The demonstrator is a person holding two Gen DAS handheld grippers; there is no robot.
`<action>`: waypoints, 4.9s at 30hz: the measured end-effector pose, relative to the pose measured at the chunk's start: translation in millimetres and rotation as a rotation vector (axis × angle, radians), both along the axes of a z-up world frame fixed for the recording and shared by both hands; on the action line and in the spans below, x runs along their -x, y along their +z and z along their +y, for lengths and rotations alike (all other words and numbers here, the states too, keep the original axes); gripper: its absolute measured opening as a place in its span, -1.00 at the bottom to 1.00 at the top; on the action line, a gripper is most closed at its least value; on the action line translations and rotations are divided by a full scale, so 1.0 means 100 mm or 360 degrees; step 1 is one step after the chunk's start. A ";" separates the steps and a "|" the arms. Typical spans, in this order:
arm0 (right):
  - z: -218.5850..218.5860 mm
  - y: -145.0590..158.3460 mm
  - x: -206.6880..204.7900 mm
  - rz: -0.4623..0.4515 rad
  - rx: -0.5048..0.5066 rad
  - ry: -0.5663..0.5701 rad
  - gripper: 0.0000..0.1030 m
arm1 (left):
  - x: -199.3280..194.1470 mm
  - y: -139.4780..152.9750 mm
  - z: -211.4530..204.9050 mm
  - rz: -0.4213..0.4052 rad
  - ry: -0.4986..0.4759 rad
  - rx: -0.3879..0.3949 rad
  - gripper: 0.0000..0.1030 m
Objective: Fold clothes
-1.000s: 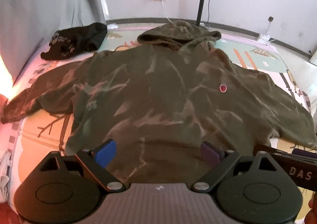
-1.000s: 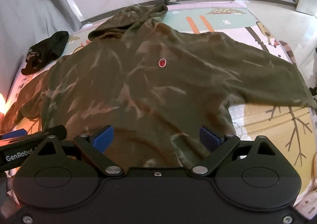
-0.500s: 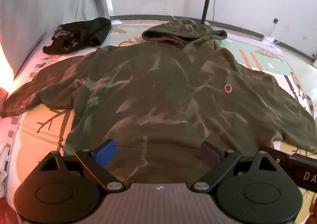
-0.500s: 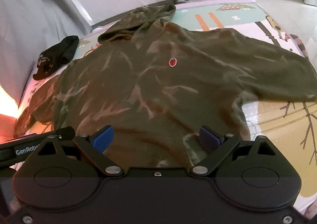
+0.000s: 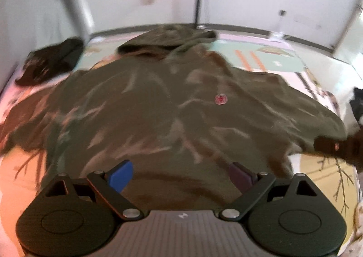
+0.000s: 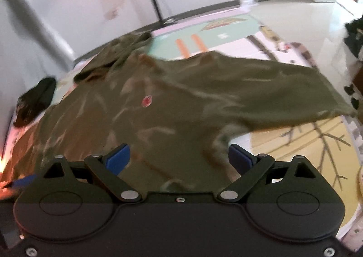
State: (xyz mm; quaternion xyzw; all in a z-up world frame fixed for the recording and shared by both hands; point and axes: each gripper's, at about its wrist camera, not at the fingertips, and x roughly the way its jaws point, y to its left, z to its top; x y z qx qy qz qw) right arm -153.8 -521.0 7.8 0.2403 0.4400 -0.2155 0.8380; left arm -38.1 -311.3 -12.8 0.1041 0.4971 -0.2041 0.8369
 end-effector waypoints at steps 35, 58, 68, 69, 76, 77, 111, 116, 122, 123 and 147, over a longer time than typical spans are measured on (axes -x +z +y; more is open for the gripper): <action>-3.09 -1.15 1.59 0.0005 0.0122 -0.0183 0.57 | 0.83 -1.44 -2.36 -0.0380 -0.0875 0.0078 0.79; -4.46 -2.26 2.10 -0.0159 -0.0207 -0.0745 0.49 | 0.78 -1.95 -2.65 -0.0460 -0.0906 -0.0099 0.81; -4.75 -2.56 2.18 -0.0256 -0.0404 -0.1001 0.48 | 0.74 -1.97 -2.66 -0.0481 -0.0883 -0.0051 0.50; -4.76 -2.57 2.19 -0.0270 -0.0414 -0.1021 0.48 | 0.75 -1.97 -2.66 -0.0483 -0.0894 -0.0045 0.36; -4.85 -2.61 2.19 -0.0336 -0.0386 -0.1176 -0.54 | 0.76 -1.95 -2.68 -0.0449 -0.0892 -0.0003 -0.25; -4.85 -2.61 2.19 -0.0352 -0.0368 -0.1169 -0.58 | 0.75 -1.95 -2.67 -0.0447 -0.0881 -0.0001 -0.29; -2.59 -0.57 -0.15 -0.0867 0.0073 -0.0054 -0.77 | 0.08 -1.02 -1.60 -0.0393 -0.0691 0.0318 0.13; -1.94 -0.51 -0.51 -0.0856 0.0077 0.0075 -0.77 | -0.17 -0.94 -1.11 -0.0384 -0.0701 0.0247 0.12; -1.15 -0.39 -0.86 -0.0828 0.0087 0.0215 -0.77 | -0.44 -0.85 -0.44 -0.0359 -0.0633 0.0188 0.12; -1.03 -0.37 -0.90 -0.0824 0.0091 0.0235 -0.77 | -0.48 -0.83 -0.33 -0.0353 -0.0614 0.0184 0.12; 1.60 -0.43 -1.89 -0.0707 0.0074 0.0599 -0.77 | -0.99 -0.98 1.82 -0.0182 -0.0136 0.0152 0.12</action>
